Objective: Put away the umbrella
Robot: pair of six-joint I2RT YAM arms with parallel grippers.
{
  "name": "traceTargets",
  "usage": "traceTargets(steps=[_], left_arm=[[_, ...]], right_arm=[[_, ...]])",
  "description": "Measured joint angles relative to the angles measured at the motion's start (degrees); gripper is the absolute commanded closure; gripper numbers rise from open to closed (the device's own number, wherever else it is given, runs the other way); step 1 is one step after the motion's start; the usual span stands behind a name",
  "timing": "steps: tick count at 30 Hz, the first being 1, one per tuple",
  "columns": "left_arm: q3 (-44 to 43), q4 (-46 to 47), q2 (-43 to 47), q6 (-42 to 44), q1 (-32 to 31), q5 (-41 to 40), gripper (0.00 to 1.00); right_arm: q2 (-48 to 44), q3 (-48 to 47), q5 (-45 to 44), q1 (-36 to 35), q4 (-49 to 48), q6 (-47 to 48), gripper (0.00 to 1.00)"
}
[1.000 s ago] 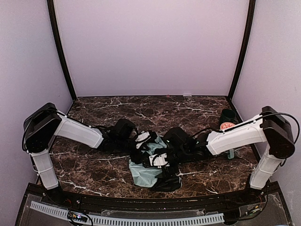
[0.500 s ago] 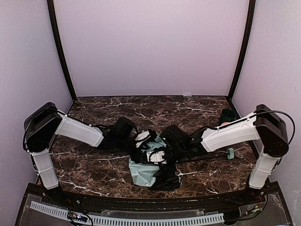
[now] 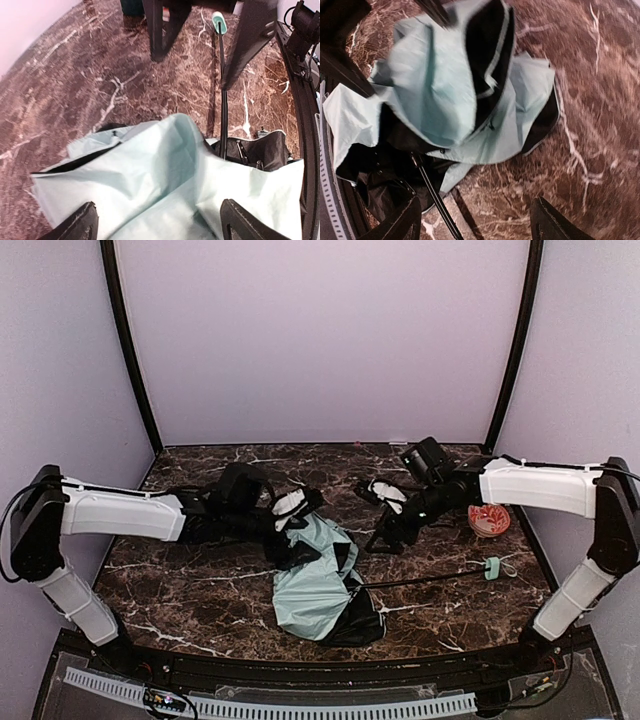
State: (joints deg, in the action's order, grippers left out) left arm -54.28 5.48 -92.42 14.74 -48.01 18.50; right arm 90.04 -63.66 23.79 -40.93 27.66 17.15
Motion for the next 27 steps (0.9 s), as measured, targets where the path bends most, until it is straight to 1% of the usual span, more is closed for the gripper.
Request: traceTargets(steps=[2, 5, 10, 11, 13, 15, 16, 19, 24, 27], left_arm=[[0.00, -1.29, 2.56, 0.35, -0.24, -0.46, 0.13], [0.00, -3.48, 6.03, 1.84, -1.81, -2.38, 0.13], [-0.07, -7.39, 8.48, 4.09, -6.45, -3.02, 0.15], [-0.07, -8.11, 8.68, 4.37, -7.10, -2.86, 0.15], [-0.07, -9.09, 8.92, 4.42, -7.58, -2.36, 0.15], [0.02, -9.29, 8.94, 4.55, -8.02, -2.03, 0.17], [0.04, -9.53, 8.94, 4.70, -8.17, -2.03, 0.18], [0.07, -10.19, 8.59, 5.25, -9.11, -2.27, 0.24], [0.07, -10.69, 5.44, 6.49, -10.14, -2.62, 0.35], [0.07, -11.98, 3.23, 6.75, -10.36, -2.97, 0.46]], right_arm=[[0.42, 0.85, 0.76, 1.84, 2.43, -2.82, 0.23], [2.51, 1.40, 2.58, 1.81, 5.77, -4.46, 0.24], [12.57, 0.50, 3.50, 1.44, 10.49, -5.03, 0.28], [13.88, 0.50, 4.02, 1.44, 11.08, -4.83, 0.30], [14.32, 0.24, 5.64, 1.46, 11.23, -4.61, 0.40], [14.69, 0.26, 6.25, 1.40, 11.43, -4.26, 0.53], [15.04, 0.26, 6.36, 1.29, 11.54, -4.63, 0.63], [15.76, 0.31, 7.17, 1.09, 11.34, -4.09, 0.81], [14.71, 0.81, 7.02, -0.42, 9.64, -2.67, 1.00], [11.06, 1.95, 3.91, -0.66, 6.93, -3.61, 1.00]])
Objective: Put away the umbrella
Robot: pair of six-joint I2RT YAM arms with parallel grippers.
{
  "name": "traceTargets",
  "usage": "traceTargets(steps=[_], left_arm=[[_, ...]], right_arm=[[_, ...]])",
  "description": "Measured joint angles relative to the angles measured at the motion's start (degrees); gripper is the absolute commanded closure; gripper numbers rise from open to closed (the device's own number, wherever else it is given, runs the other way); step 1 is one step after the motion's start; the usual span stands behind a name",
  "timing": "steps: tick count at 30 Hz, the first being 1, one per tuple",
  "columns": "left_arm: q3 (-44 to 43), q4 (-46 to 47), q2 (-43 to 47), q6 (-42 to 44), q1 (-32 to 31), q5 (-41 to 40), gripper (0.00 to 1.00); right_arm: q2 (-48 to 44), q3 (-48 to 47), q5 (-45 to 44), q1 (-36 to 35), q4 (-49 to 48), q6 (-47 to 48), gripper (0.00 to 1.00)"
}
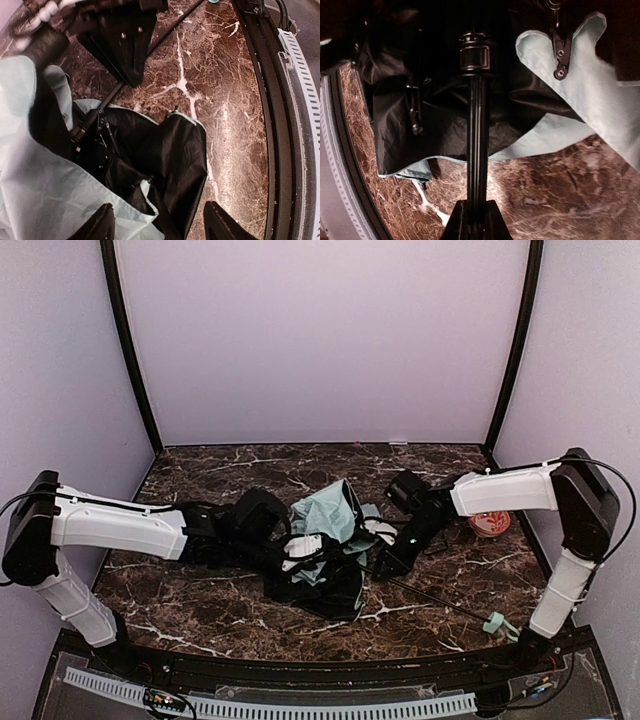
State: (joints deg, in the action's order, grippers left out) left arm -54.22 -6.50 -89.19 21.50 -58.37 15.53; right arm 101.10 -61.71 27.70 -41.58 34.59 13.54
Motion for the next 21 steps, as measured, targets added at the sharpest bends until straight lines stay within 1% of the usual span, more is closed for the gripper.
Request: traceTargets(steps=[2, 7, 9, 11, 17, 21], left_arm=[[0.00, -0.33, -0.74, 0.33, -0.04, -0.20, 0.48], [-0.02, 0.66, -0.68, 1.64, -0.26, -3.76, 0.32], [0.28, 1.95, 0.92, 2.32, -0.37, -5.29, 0.29], [1.53, 4.22, 4.46, 2.64, -0.37, -5.99, 0.28], [7.28, 13.31, 20.28, 3.21, -0.39, -6.05, 0.26], [10.99, 17.59, 25.90, 3.08, -0.37, -9.05, 0.24]], right_arm=[[-2.93, 0.61, -1.95, 0.07, -1.51, 0.13, 1.00], [-8.63, 0.79, -8.37, 0.00, -6.80, 0.83, 1.00], [-10.60, 0.79, -12.83, 0.00, -9.20, 1.05, 1.00], [-12.39, 0.81, -17.92, 0.00, -11.58, 1.44, 1.00], [-16.44, 0.76, -35.76, 0.52, -19.96, 4.02, 1.00], [-17.75, 0.44, -46.45, 0.92, -25.83, 7.67, 1.00]])
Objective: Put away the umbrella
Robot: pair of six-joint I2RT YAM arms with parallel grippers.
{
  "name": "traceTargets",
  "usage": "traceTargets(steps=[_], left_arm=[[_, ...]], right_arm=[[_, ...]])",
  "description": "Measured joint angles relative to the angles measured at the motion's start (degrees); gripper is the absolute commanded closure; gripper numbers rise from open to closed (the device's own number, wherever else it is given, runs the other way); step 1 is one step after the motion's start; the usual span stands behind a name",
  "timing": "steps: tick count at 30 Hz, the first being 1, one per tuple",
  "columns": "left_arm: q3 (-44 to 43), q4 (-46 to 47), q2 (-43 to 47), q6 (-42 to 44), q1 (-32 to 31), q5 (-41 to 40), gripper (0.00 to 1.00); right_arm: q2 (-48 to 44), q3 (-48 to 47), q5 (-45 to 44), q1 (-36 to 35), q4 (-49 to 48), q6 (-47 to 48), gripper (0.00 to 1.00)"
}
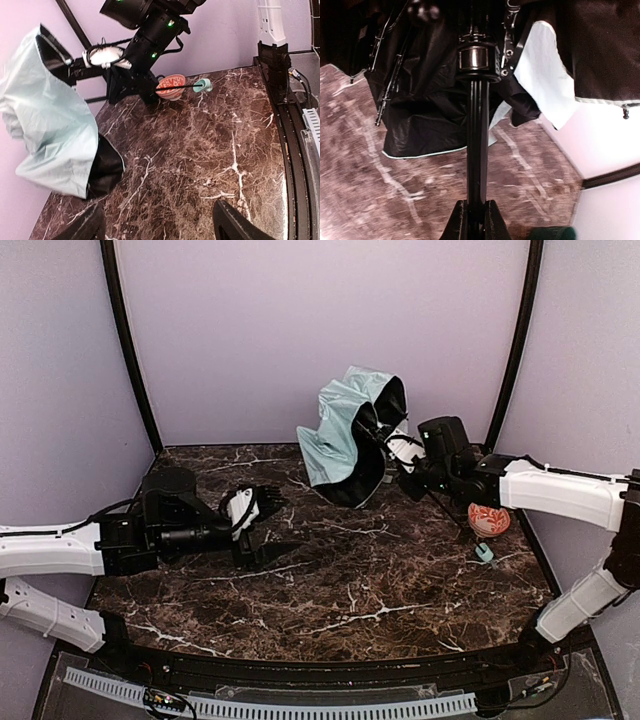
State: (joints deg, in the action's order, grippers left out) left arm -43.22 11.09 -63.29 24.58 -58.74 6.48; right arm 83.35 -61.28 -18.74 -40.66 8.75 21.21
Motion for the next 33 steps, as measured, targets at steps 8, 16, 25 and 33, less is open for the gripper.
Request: traceTargets(steps=[8, 16, 25, 33], left_arm=[[5.81, 3.56, 2.12, -3.45, 1.88, -7.74, 0.21], [6.73, 3.08, 2.19, -3.89, 3.10, -8.44, 0.12], [3.82, -6.95, -3.32, -2.19, 0.17, 3.48, 0.07], [2.91, -6.91, -11.63, -2.49, -0.48, 4.98, 0.28]], right_arm=[[-3.93, 6.05, -5.29, -3.76, -8.35, 15.87, 1.00], [1.42, 11.85, 7.65, -11.21, 1.62, 21.81, 1.00], [4.52, 13.53, 21.84, -13.57, 8.11, 17.77, 1.00], [5.09, 13.55, 27.06, -13.79, 9.42, 15.89, 0.52]])
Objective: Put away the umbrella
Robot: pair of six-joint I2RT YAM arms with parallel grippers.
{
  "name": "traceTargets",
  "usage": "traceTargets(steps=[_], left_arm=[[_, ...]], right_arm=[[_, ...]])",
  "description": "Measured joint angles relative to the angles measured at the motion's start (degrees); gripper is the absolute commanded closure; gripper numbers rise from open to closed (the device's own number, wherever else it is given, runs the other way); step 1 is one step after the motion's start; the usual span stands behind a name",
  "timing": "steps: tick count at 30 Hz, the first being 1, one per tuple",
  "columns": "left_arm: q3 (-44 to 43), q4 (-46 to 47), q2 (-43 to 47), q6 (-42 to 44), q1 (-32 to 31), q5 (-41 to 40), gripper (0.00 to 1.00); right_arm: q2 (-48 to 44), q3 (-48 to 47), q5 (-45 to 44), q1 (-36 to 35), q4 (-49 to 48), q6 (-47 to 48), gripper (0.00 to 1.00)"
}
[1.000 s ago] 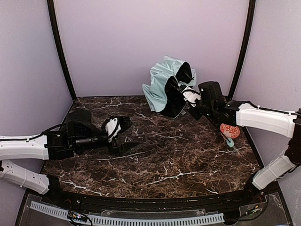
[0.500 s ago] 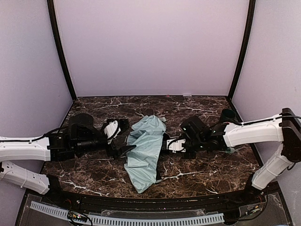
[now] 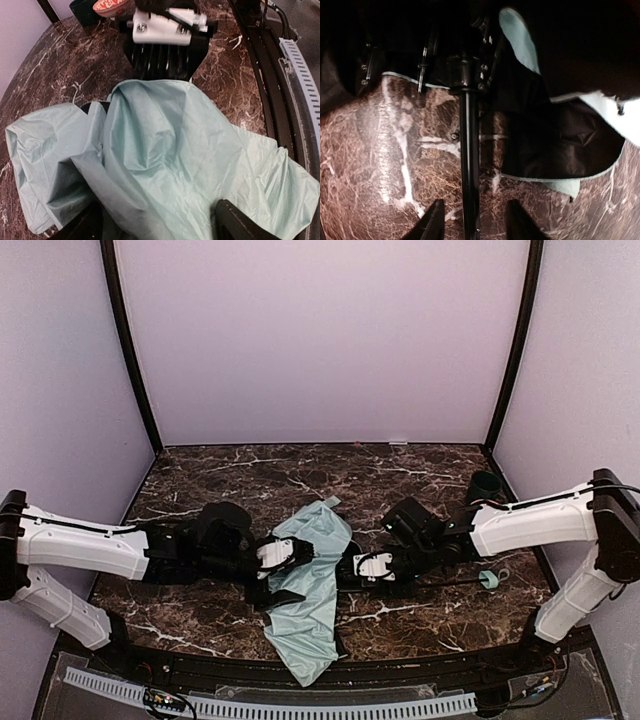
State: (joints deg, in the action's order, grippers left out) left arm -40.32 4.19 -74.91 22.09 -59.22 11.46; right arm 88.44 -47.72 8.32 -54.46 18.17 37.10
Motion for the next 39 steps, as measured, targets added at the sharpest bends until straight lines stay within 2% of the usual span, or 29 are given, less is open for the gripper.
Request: traceTargets(steps=[2, 4, 10, 14, 17, 22, 24, 26, 28, 34, 39], left_arm=[[-0.35, 0.11, -2.54, -0.24, -0.15, -1.14, 0.37], [-0.79, 0.07, -4.92, -0.72, -0.15, -1.92, 0.41], [-0.81, 0.13, -6.14, -2.29, -0.15, -2.10, 0.44], [-0.81, 1.03, -6.14, -3.65, -0.15, -1.64, 0.44], [-0.81, 2.49, -6.14, -4.42, -0.15, -2.08, 0.44], [-0.92, 4.07, -6.97, -5.68, 0.39, -3.76, 0.45], [-0.96, 4.09, -7.34, -6.29, 0.63, -4.48, 0.40], [-1.14, 3.82, -7.41, -6.73, 0.87, -5.35, 0.27], [-1.97, 3.04, -7.39, -7.06, 0.87, -7.43, 0.21], [-9.62, -4.50, -6.54, -5.66, -0.68, -18.36, 0.17], [-14.71, -11.69, -2.64, -2.49, -4.55, -17.27, 0.18]], right_arm=[[-0.61, -0.07, 0.87, -0.02, -0.09, -0.48, 0.48], [-2.54, -0.15, 1.79, 0.02, 0.07, -1.27, 0.45], [-12.35, -1.49, 11.02, 2.27, -1.01, -5.16, 0.36], [-14.36, -2.03, 15.91, 4.07, -9.01, -12.74, 0.36], [-9.03, -4.90, 16.39, 4.55, -14.43, -19.54, 0.46], [8.74, -17.03, 16.44, 5.86, -17.05, -28.83, 0.52], [14.16, -18.47, 17.35, 6.80, -17.70, -31.43, 0.55], [19.28, -19.26, 18.67, 7.52, -17.73, -33.51, 0.58], [23.37, -19.89, 19.28, 7.85, -17.27, -34.91, 0.58], [29.51, -22.16, 20.17, 8.44, -16.90, -37.22, 0.59], [31.54, -24.20, 21.99, 9.33, -16.96, -37.40, 0.60]])
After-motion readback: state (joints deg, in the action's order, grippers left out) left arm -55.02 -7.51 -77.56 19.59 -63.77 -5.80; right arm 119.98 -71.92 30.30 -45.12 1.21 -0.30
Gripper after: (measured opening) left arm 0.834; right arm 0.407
